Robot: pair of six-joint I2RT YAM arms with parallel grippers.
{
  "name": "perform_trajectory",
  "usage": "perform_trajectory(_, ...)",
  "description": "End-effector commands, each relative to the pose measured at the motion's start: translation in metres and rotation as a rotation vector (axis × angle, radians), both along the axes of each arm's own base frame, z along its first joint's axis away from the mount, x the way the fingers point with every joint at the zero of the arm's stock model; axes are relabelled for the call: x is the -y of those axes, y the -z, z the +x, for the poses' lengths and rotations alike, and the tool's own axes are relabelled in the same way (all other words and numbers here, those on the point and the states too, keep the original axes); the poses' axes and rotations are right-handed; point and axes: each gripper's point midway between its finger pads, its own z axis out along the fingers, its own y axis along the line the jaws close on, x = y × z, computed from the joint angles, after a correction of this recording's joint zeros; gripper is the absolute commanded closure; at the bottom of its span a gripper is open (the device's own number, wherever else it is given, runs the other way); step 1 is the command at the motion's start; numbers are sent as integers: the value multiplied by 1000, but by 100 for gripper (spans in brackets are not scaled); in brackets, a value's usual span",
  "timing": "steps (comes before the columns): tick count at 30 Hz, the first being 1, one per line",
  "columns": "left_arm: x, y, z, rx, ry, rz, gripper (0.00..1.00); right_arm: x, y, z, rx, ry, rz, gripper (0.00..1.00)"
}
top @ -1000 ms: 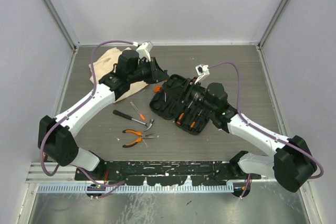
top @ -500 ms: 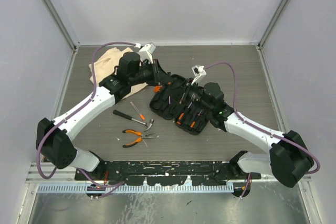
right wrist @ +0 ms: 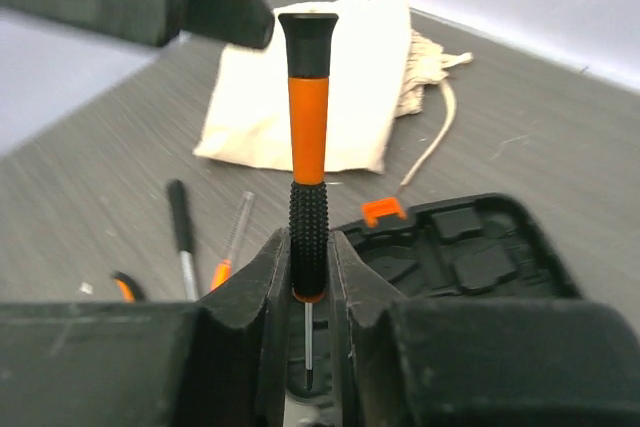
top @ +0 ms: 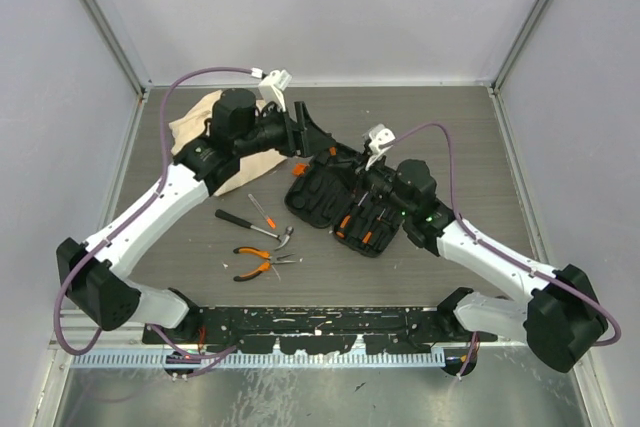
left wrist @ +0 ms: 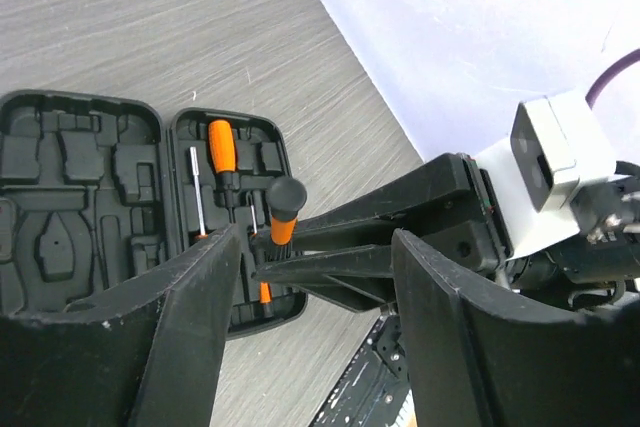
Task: Sort the tools into containers
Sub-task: Pick up the screwdriver from the center of the board.
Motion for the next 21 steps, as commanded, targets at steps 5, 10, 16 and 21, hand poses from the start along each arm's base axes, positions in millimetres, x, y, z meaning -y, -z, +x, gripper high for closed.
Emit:
perform_trajectory(5,-14,-43,-15,113,26,44,35,11,1,-10,424,-173,-466,99)
perform_trajectory(10,-11,-23,-19,62,84,113,37,15,0,-25,602,-304,-674,97)
perform_trajectory(16,-4,5,-31,-26,187,162,40,28,9,-38,878,-439,-951,90)
perform_trajectory(21,4,22,-38,-86,231,213,42,32,6,-45,1005,-491,-1038,90)
